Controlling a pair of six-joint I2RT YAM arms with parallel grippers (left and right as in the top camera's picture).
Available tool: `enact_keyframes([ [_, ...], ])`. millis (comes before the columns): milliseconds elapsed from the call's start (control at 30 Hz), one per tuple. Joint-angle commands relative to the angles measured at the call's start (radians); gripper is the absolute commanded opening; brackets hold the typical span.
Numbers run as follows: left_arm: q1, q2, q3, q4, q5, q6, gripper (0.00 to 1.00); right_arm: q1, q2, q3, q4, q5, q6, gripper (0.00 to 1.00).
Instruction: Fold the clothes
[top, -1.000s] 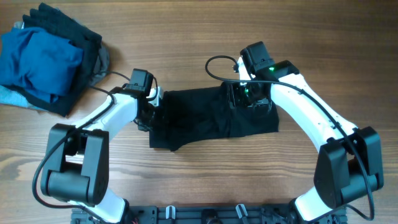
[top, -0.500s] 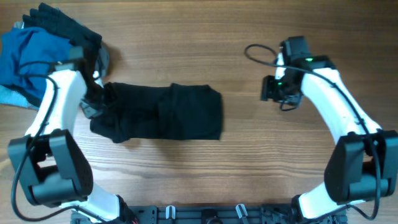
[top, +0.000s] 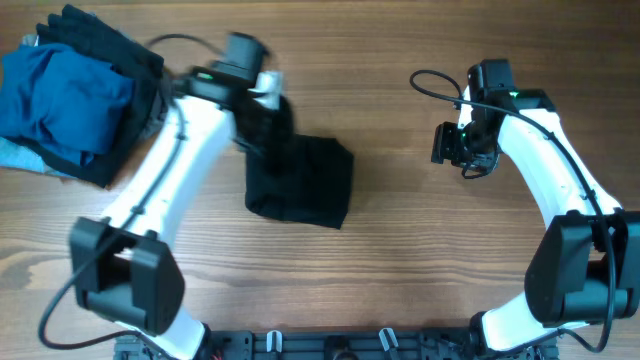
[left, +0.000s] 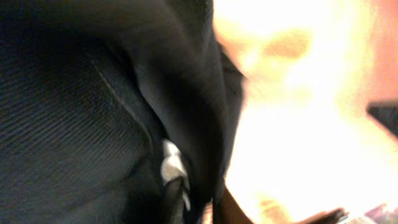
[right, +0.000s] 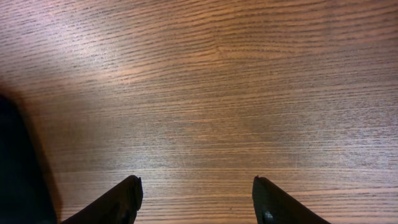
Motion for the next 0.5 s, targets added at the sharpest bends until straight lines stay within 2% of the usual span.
enact_keyframes([
  [0, -0.141, 0.051, 0.017, 0.004, -0.108, -0.01, 0.2, 0.001, -0.03, 0.016, -0.007, 0.011, -0.019, 0.62],
  [233, -0.248, 0.111, 0.017, -0.019, -0.183, -0.009, 0.21, 0.001, -0.03, 0.016, -0.012, 0.011, -0.02, 0.62],
  [300, -0.245, 0.11, 0.017, -0.028, -0.188, -0.008, 0.15, 0.001, -0.03, 0.016, -0.012, 0.006, -0.02, 0.63],
  [367, -0.224, 0.101, 0.017, -0.048, -0.215, -0.006, 0.04, 0.001, -0.03, 0.016, -0.011, -0.068, -0.042, 0.68],
  [467, -0.16, 0.064, 0.017, -0.058, -0.228, -0.006, 0.05, 0.005, -0.028, 0.016, -0.008, -0.29, -0.187, 0.7],
])
